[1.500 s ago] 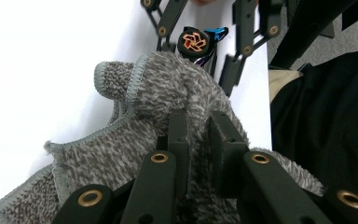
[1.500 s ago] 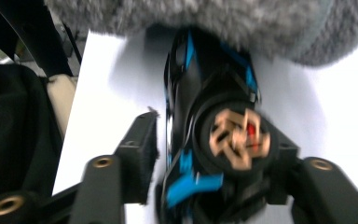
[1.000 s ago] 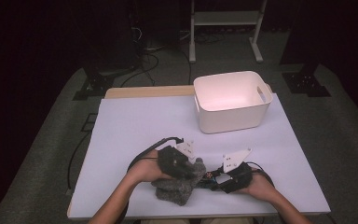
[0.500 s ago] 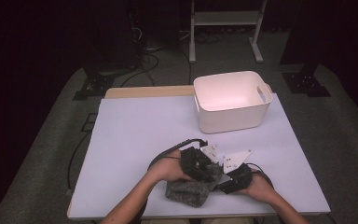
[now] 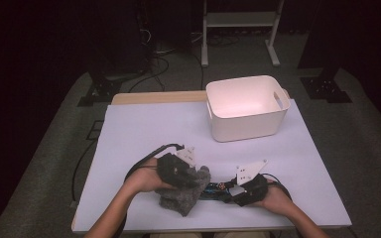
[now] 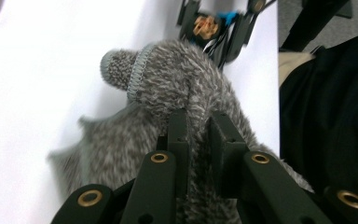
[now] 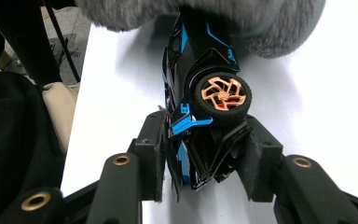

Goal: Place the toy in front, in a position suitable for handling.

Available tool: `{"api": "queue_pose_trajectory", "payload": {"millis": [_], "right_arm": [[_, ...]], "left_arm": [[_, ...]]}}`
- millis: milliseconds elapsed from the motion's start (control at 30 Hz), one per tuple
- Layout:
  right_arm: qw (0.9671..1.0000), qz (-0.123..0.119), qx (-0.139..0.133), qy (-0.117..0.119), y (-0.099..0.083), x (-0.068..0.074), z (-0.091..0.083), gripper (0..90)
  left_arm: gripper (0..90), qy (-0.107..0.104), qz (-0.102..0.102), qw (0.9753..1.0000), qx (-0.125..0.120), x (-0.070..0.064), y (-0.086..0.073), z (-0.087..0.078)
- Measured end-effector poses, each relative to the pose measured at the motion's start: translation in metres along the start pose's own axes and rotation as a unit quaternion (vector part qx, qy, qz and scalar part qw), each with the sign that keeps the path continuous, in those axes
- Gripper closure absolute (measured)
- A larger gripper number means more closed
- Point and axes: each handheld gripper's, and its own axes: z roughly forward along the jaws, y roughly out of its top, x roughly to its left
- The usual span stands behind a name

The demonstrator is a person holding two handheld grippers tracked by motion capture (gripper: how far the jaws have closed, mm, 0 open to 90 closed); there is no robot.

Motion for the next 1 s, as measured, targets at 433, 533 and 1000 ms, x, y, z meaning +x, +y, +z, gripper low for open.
{"api": "queue_pose_trajectory", "payload": {"millis": [433,533,1000], "right_arm": [[1.0000,-0.003,0.002,-0.001,0.001,0.000,0.000,56.2],[1.0000,-0.002,0.002,0.000,0.000,0.000,0.000,56.1],[1.0000,0.000,0.000,-0.002,0.000,0.001,0.002,55.9]], "left_arm": [[80.3,0.012,-0.031,0.9995,-0.004,0.007,-0.024,-0.012],[80.3,0.006,-0.026,0.9996,-0.004,0.005,-0.019,-0.008],[80.3,-0.028,0.044,0.9986,0.008,-0.008,0.042,0.034]]}}
